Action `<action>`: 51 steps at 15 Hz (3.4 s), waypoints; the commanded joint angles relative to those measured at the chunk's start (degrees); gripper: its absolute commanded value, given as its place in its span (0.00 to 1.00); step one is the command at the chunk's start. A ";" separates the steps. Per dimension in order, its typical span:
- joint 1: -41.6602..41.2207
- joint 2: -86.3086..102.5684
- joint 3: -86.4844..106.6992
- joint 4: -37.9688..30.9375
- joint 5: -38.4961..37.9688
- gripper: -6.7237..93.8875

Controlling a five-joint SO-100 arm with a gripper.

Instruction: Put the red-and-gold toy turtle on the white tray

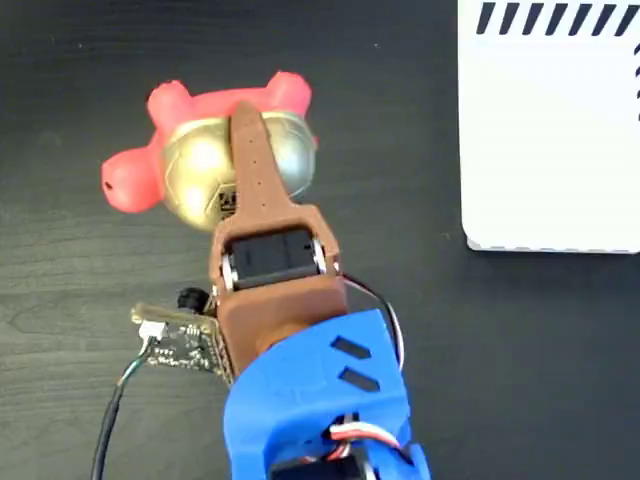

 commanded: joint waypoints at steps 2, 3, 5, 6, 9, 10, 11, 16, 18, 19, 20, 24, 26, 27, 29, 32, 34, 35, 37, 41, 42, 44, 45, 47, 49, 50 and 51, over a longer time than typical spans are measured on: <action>7.73 -18.11 -23.64 12.13 -1.41 0.07; 10.81 -25.22 -31.38 17.14 -1.49 0.07; 17.05 -37.97 -44.30 26.28 -1.58 0.07; 20.30 -43.77 -49.83 29.27 -1.58 0.07; 29.53 -58.97 -63.11 32.52 -1.93 0.07; 32.08 -63.28 -66.97 33.05 -2.02 0.07; 33.93 -67.24 -70.22 34.01 -2.02 0.07; 37.71 -82.18 -78.57 33.05 -1.58 0.07; 38.32 -87.28 -82.88 32.61 0.70 0.07; 38.85 -89.74 -85.17 31.73 3.34 0.07; 39.29 -92.46 -87.54 31.46 5.36 0.07; 41.40 -100.81 -96.94 34.01 7.73 0.07; 41.92 -103.45 -100.02 35.07 7.91 0.07; 42.10 -103.89 -100.20 35.16 8.09 0.07; 42.19 -103.97 -98.96 35.16 7.65 0.07; 42.01 -103.89 -97.56 35.51 7.73 0.18; 41.66 -103.71 -95.54 36.12 7.29 0.30; 41.48 -103.71 -94.75 36.30 7.03 0.38; 41.31 -103.71 -93.78 36.30 6.86 0.46; 41.13 -103.71 -93.52 36.83 5.98 0.62; 41.13 -103.71 -93.43 37.09 5.98 0.62; 41.13 -103.89 -93.16 37.09 5.98 0.62; 41.04 -103.89 -92.81 37.09 5.89 0.62; 40.87 -103.89 -92.29 37.09 5.89 0.62; 40.69 -103.71 -92.29 37.09 5.98 0.62; 40.69 -103.62 -92.29 37.09 6.06 0.62; 40.69 -103.54 -92.46 37.09 6.06 0.62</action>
